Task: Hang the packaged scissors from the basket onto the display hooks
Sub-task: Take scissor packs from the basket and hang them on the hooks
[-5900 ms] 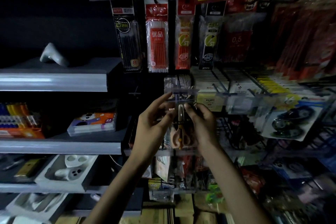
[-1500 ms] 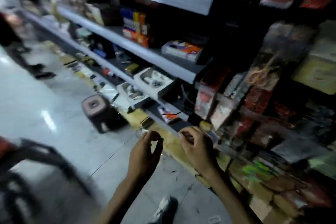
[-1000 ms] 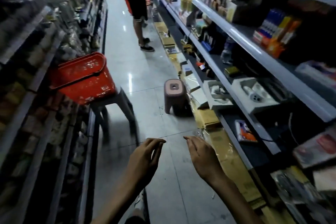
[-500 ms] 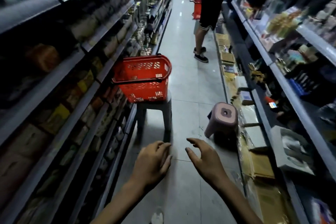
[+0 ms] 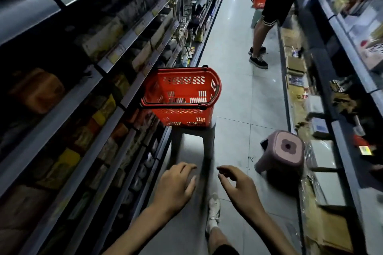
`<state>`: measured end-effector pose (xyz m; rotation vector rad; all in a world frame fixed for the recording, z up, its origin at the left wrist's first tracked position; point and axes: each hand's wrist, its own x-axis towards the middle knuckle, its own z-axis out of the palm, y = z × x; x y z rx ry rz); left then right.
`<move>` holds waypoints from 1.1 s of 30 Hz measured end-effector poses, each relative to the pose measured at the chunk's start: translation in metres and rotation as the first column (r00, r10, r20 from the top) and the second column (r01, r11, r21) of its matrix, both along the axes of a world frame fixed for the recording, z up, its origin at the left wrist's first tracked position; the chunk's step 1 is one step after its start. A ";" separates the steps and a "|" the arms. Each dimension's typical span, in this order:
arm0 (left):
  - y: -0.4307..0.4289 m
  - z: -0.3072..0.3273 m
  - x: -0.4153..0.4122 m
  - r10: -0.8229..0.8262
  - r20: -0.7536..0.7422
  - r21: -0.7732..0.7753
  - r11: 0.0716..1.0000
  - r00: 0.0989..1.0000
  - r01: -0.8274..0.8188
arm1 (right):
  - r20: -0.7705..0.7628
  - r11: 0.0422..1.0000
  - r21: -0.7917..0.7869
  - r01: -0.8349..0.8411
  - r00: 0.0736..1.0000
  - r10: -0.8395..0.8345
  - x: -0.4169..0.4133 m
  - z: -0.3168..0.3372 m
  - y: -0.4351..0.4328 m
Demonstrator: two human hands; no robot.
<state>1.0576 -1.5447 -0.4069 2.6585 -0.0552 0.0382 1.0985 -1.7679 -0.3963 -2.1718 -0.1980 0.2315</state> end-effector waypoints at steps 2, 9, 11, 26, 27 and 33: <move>0.000 -0.008 0.035 -0.017 -0.017 0.059 0.998 1.000 0.018 | -0.006 1.000 -0.019 -0.018 1.000 0.018 0.035 -0.009 0.000; 0.006 -0.046 0.161 0.018 -0.095 0.258 0.966 0.995 0.007 | -0.089 0.986 -0.090 -0.142 0.987 0.134 0.152 -0.035 -0.011; 0.007 -0.053 0.194 0.044 -0.128 0.278 0.960 0.991 -0.006 | -0.123 0.986 -0.077 -0.151 0.982 0.141 0.182 -0.041 -0.010; 0.071 -0.142 0.368 0.092 -0.314 0.487 0.870 0.945 0.077 | -0.264 0.902 -0.320 -0.289 0.942 0.208 0.331 -0.077 0.041; 0.075 -0.144 0.375 0.081 -0.313 0.485 0.870 0.946 0.086 | -0.256 0.874 -0.375 -0.309 0.941 0.223 0.339 -0.079 0.045; 0.105 -0.165 0.406 -0.043 -0.301 0.461 0.868 0.953 0.185 | -0.085 0.670 -0.641 -0.376 0.901 0.424 0.391 -0.102 0.078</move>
